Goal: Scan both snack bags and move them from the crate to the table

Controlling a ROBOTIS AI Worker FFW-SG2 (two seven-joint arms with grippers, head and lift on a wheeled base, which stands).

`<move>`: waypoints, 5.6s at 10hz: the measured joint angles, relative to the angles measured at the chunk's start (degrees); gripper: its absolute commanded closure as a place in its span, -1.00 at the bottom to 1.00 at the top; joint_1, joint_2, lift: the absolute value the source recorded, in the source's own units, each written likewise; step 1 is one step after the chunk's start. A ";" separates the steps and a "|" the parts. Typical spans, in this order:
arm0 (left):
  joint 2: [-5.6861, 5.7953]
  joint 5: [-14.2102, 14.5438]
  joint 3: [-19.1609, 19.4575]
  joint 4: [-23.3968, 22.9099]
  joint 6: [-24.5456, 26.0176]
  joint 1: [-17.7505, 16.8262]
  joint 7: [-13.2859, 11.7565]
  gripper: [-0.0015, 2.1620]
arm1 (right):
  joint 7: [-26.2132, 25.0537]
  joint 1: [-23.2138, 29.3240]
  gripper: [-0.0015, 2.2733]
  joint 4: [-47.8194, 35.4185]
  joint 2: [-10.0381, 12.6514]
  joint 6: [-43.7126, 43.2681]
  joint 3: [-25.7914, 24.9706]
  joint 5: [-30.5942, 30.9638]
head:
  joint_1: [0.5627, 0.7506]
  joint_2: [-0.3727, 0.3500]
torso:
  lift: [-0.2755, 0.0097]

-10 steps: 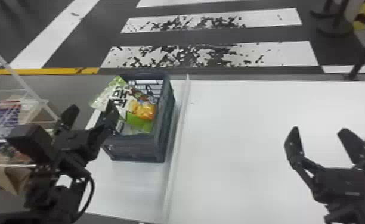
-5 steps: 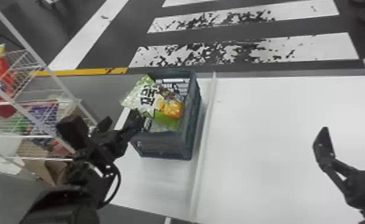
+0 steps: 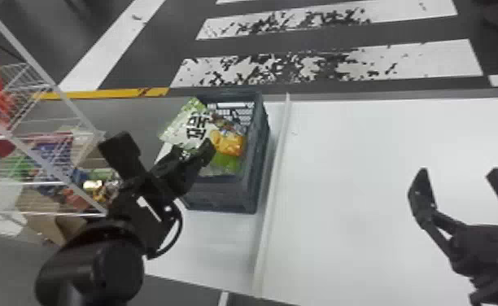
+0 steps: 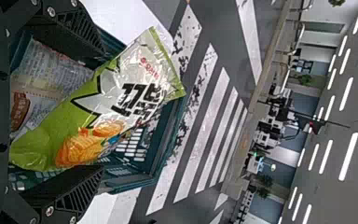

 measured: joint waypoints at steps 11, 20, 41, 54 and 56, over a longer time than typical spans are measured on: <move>-3.76 3.84 -3.35 8.86 2.62 -10.22 16.18 -0.86 | 0.03 -0.42 -0.91 -1.07 -0.57 5.04 2.57 2.66 | 0.41 0.79 | 0.32; -3.29 2.60 -3.64 16.13 7.12 -18.21 20.90 0.98 | 0.02 -1.03 -0.91 -2.26 -1.81 8.81 3.09 2.59 | 0.41 0.81 | 0.32; -3.71 13.64 -14.52 14.80 20.24 -11.08 -11.91 0.88 | -5.14 -1.03 -0.91 -3.27 -1.38 9.32 2.10 2.59 | 0.41 -0.16 | 0.32; -0.97 -21.31 -26.27 -4.68 10.93 -2.65 -4.79 -0.95 | -5.28 -1.43 -0.93 -3.49 -1.78 10.78 1.66 1.79 | 0.41 -0.01 | 0.32; -0.32 -22.87 -23.93 -7.10 -2.76 2.10 -5.30 -0.94 | -4.95 -1.94 -0.92 -3.42 -2.01 13.99 1.24 1.20 | 0.41 0.06 | 0.32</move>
